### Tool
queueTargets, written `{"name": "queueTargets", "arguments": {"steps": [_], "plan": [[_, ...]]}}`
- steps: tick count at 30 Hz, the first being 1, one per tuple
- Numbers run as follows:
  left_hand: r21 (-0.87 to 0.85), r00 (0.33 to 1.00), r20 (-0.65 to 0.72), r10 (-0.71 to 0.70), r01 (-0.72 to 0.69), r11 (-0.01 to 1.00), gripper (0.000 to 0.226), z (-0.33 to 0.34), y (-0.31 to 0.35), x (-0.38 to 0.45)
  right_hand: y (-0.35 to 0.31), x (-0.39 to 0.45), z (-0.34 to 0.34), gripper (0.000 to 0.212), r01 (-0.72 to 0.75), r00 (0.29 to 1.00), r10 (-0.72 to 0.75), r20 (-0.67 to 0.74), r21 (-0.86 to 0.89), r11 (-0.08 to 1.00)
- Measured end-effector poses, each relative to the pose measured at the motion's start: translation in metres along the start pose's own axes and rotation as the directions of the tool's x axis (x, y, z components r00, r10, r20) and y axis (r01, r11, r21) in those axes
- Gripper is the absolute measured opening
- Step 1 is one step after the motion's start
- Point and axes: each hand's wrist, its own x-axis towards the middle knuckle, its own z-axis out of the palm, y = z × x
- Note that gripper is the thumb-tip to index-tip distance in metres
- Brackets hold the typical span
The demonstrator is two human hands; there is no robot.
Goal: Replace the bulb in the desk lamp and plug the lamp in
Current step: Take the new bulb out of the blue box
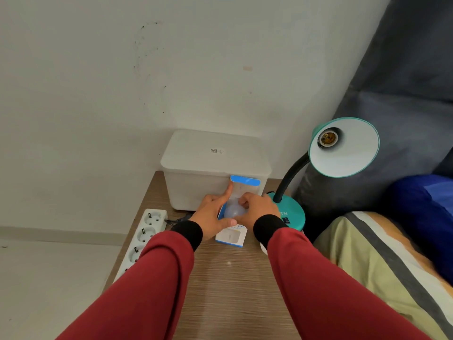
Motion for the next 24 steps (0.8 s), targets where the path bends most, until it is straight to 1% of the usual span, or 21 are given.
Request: {"name": "queueTargets", "arguments": {"steps": [3, 8, 12, 14, 18, 20, 22, 23, 24], "plan": [[0.023, 1.000, 0.005, 0.002, -0.002, 1.000, 0.095, 0.000, -0.001, 0.002, 0.002, -0.004, 0.001, 0.046, 0.023, 1.000, -0.022, -0.013, 0.060, 0.998], [0.018, 1.000, -0.006, -0.013, 0.013, 1.000, 0.094, 0.002, 0.001, 0.003, 0.006, -0.014, -0.007, 0.054, 0.067, 0.997, -0.061, -0.045, 0.137, 0.988], [0.031, 1.000, -0.020, -0.011, 0.011, 0.999, 0.094, 0.004, -0.002, 0.004, 0.009, -0.024, -0.021, 0.058, 0.137, 0.987, -0.108, -0.115, 0.281, 0.950], [0.042, 0.999, -0.032, -0.012, 0.013, 0.999, 0.095, 0.005, -0.003, 0.005, 0.011, -0.027, -0.026, 0.058, 0.166, 0.981, -0.125, -0.148, 0.313, 0.935], [0.058, 0.998, -0.054, -0.013, 0.017, 0.998, 0.097, 0.006, -0.002, 0.007, 0.020, -0.032, -0.031, 0.059, 0.158, 0.978, -0.097, -0.183, 0.355, 0.921], [0.062, 0.998, -0.068, -0.016, 0.020, 0.998, 0.097, 0.006, -0.002, 0.007, 0.025, -0.037, -0.036, 0.059, 0.152, 0.977, -0.070, -0.202, 0.430, 0.890], [0.072, 0.996, -0.084, -0.007, 0.013, 0.997, 0.098, 0.008, -0.001, 0.006, 0.031, -0.041, -0.039, 0.054, 0.169, 0.974, -0.058, -0.221, 0.525, 0.834], [0.073, 0.996, -0.094, -0.004, 0.011, 0.997, 0.097, 0.008, -0.001, 0.006, 0.033, -0.043, -0.040, 0.051, 0.160, 0.975, -0.032, -0.218, 0.602, 0.782], [0.075, 0.994, -0.106, -0.003, 0.011, 0.997, 0.096, 0.009, -0.001, 0.006, 0.035, -0.043, -0.040, 0.047, 0.133, 0.980, 0.013, -0.199, 0.698, 0.703]]}}
